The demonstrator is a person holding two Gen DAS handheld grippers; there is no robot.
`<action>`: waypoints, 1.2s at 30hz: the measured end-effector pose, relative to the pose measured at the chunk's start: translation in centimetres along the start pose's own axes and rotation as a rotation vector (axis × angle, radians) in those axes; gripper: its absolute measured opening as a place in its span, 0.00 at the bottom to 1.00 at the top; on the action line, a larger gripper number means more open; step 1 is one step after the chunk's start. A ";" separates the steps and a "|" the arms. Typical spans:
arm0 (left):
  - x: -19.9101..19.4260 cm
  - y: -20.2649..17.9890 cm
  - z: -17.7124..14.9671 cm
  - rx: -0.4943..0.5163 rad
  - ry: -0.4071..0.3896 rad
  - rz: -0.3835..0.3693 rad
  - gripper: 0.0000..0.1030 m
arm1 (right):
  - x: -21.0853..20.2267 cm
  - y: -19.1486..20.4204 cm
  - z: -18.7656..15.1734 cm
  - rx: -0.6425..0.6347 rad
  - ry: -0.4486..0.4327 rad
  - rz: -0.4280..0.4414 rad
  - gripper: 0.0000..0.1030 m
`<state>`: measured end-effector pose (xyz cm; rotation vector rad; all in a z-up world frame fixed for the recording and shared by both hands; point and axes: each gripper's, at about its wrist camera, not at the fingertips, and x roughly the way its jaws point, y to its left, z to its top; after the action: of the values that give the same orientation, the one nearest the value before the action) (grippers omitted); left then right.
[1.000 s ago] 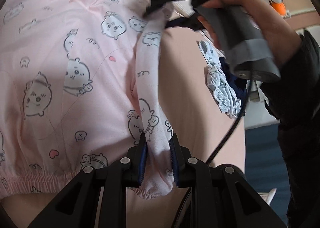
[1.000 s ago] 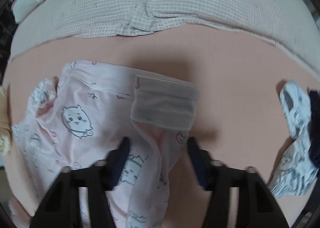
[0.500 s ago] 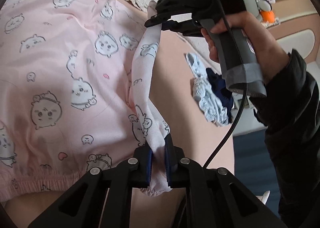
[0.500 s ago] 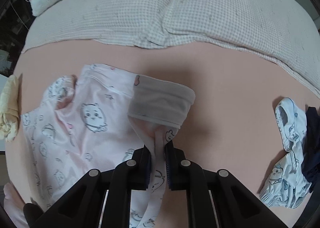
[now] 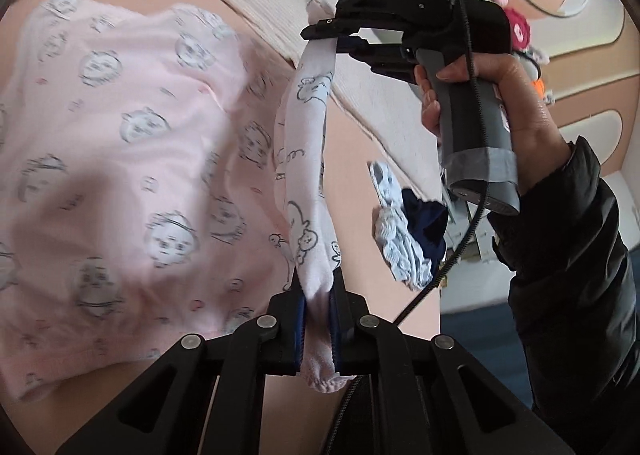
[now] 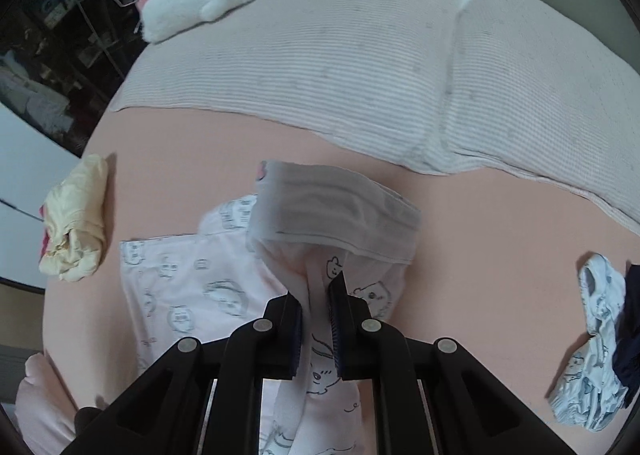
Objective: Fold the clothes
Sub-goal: 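Fold the pants over with the left tool while the right tool releases its edge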
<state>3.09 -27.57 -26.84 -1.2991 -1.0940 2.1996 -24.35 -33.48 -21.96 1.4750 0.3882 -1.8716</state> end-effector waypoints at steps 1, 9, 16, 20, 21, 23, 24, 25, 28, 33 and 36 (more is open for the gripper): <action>-0.8 0.3 0.0 -0.006 -0.012 0.004 0.08 | 0.0 1.0 0.2 -0.012 -0.003 0.000 0.09; -5.3 3.6 -0.1 -0.091 -0.095 0.049 0.08 | 3.1 9.0 0.8 -0.112 0.017 0.009 0.09; -7.9 6.1 -0.2 -0.172 -0.175 0.136 0.08 | 4.7 15.5 -0.4 -0.216 0.055 -0.009 0.09; -8.7 7.4 -0.7 -0.185 -0.172 0.265 0.08 | 6.2 18.2 -0.7 -0.271 0.082 -0.011 0.09; -8.9 7.8 -0.8 -0.192 -0.174 0.300 0.08 | 6.8 18.8 -0.8 -0.275 0.090 -0.010 0.09; -9.5 8.8 -1.1 -0.207 -0.184 0.348 0.08 | 7.8 19.8 -0.8 -0.279 0.105 -0.001 0.09; -9.8 9.2 -1.2 -0.215 -0.189 0.372 0.08 | 8.4 20.2 -0.9 -0.280 0.112 0.005 0.09; -10.1 9.7 -1.3 -0.223 -0.193 0.396 0.08 | 8.9 20.7 -0.9 -0.281 0.119 0.012 0.09; -10.9 10.8 -1.2 -0.245 -0.205 0.445 0.08 | 10.9 21.9 -1.2 -0.298 0.145 0.016 0.09; -11.4 11.9 -1.2 -0.271 -0.205 0.455 0.08 | 13.0 23.6 -1.4 -0.318 0.176 0.015 0.09; -11.3 11.8 -1.0 -0.273 -0.199 0.448 0.08 | 13.7 24.2 -1.4 -0.321 0.183 0.015 0.09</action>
<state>10.65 -41.82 -29.68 -1.5954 -1.3195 2.6209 -8.00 -54.25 -30.62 1.4251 0.7264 -1.5790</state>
